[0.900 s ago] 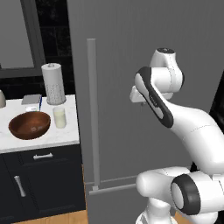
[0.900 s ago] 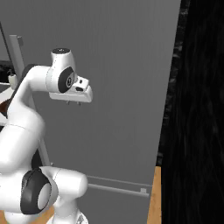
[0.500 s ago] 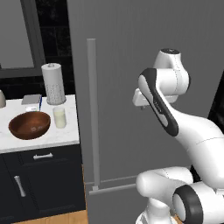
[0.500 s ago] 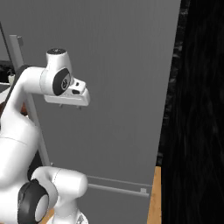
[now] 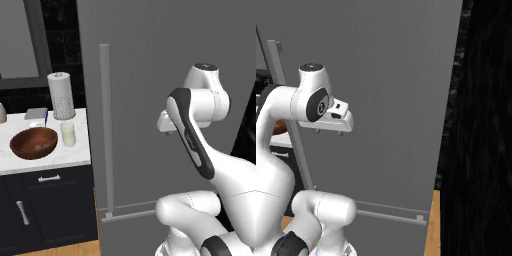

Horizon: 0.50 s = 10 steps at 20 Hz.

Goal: Grab a lemon wedge from the fridge and one ice cube from the ice bowl, and put them in the glass of lemonade.

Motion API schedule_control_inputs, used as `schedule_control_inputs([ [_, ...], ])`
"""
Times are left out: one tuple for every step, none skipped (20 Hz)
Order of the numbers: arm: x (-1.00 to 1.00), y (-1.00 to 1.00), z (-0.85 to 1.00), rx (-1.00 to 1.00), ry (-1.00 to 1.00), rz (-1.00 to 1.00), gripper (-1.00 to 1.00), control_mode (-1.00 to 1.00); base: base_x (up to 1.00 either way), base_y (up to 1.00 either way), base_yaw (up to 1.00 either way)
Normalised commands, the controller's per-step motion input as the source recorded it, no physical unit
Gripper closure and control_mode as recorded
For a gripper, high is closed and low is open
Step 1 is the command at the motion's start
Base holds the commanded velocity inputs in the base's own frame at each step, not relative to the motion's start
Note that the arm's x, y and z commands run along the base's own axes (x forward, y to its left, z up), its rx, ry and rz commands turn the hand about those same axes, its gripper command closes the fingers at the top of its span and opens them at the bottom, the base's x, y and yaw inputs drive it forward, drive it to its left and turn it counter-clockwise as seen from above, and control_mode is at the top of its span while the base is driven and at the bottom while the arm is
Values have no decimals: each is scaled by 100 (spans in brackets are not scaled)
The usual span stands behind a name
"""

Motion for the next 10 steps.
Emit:
schedule_control_inputs([
  [-48,0,-31,4,0,0,-100,-100,0,0,0],
  [-46,0,-31,4,0,0,-100,-100,0,0,0],
  [-35,0,-28,0,0,0,-100,-100,0,0,0],
  [-27,0,-26,0,0,0,-100,-100,0,0,0],
  [-24,0,-19,0,0,0,-100,-100,0,0,0],
  [-21,0,-11,0,0,0,-100,-100,0,0,0],
  [-23,0,0,0,0,0,-100,-100,0,0,0],
  [-25,0,0,0,0,0,-100,-100,0,0,0],
  [-27,0,0,0,0,0,-100,-100,0,0,0],
  [0,0,0,0,0,0,-100,100,-21,0,0],
])
